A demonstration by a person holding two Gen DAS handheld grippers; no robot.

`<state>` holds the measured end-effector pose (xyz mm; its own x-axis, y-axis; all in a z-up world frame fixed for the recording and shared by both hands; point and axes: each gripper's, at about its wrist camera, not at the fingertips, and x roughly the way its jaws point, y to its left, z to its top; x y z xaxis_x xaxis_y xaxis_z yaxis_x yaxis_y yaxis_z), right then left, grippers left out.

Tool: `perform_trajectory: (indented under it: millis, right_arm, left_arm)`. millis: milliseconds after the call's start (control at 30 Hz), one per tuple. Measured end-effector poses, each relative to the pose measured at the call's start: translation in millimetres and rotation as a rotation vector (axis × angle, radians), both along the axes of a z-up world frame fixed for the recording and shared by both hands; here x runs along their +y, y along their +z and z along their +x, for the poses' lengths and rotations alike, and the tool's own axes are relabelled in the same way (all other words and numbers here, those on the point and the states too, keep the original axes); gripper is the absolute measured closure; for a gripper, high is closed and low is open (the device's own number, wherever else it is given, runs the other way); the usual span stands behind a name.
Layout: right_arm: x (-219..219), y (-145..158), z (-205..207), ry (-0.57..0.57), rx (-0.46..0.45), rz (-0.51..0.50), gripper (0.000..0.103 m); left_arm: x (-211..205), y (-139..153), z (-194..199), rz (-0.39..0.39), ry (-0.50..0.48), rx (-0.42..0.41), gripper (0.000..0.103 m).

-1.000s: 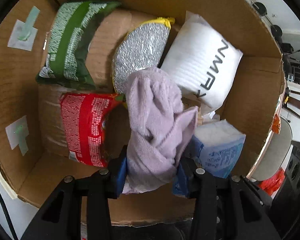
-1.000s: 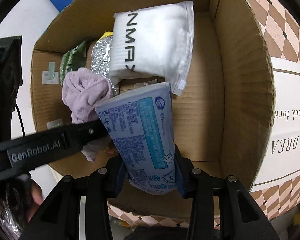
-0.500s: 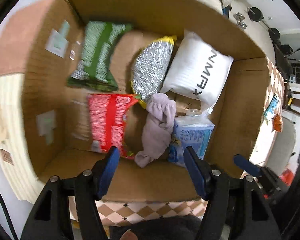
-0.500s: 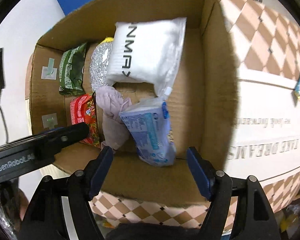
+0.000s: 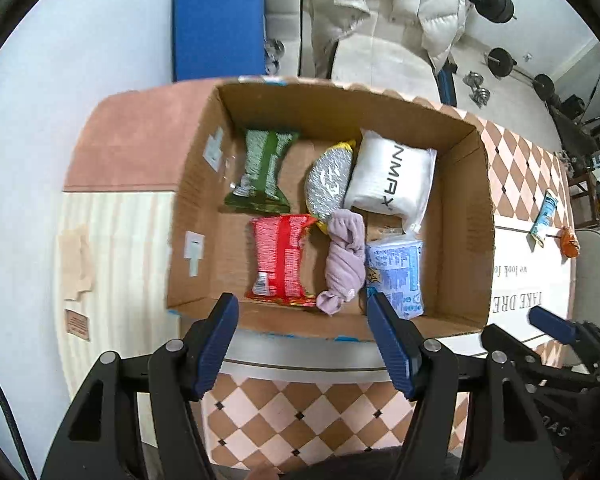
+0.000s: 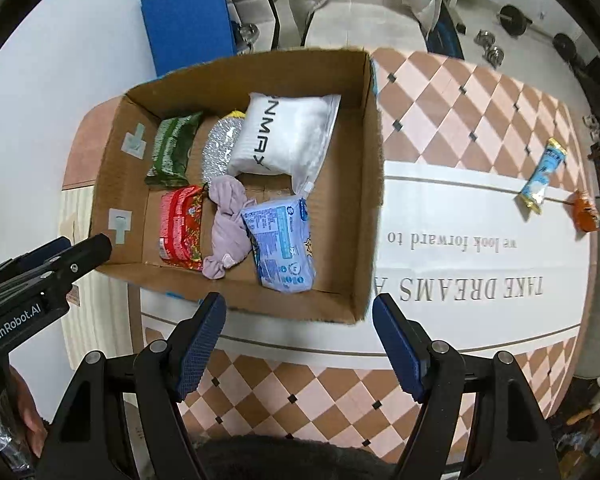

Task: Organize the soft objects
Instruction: 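Place the cloth and tissue pack into the box and open both tools, then grasp the blue tube snack with the left tool while the right tool grasps the orange panda bag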

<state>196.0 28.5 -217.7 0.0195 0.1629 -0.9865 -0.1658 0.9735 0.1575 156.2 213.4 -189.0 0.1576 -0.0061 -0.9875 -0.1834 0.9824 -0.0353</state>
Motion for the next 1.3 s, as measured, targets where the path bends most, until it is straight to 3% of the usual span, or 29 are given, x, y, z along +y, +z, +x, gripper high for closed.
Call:
perform_trajectory:
  millis: [33, 100, 300, 633, 867, 1033, 1300]
  right_arm:
    - [-0.8, 7.4, -3.9, 0.006, -0.020, -0.001, 0.021]
    - [-0.7, 18.9, -9.8, 0.013, -0.061, 0.003, 0.009]
    - [-4.7, 38.6, -22.1, 0.006, -0.102, 0.023, 0.000]
    - [-11.4, 64.0, -34.0, 0.012, -0.154, 0.048, 0.000]
    - [-32.3, 70.9, -30.4, -0.011, -0.153, 0.109, 0.000]
    - [-99.5, 67.2, -13.8, -0.120, -0.141, 0.115, 0.000]
    - [-288.8, 37.0, 29.8, -0.440, -0.100, 0.038, 0.000]
  left_arm:
    - [-3.8, -4.0, -0.4, 0.013, 0.002, -0.009, 0.011]
    - [-3.6, 5.7, -6.9, 0.031, 0.005, -0.043, 0.003]
    - [0.7, 30.9, -19.6, 0.045, 0.019, -0.091, 0.003]
    - [-12.0, 60.2, -34.8, 0.086, 0.008, -0.134, 0.003]
    - [-40.5, 75.0, -25.0, 0.105, -0.028, -0.157, 0.003]
    - [-103.4, 71.7, 11.5, 0.120, -0.136, -0.158, 0.003]
    - [-258.7, 36.1, 94.2, 0.135, -0.380, -0.110, 0.003]
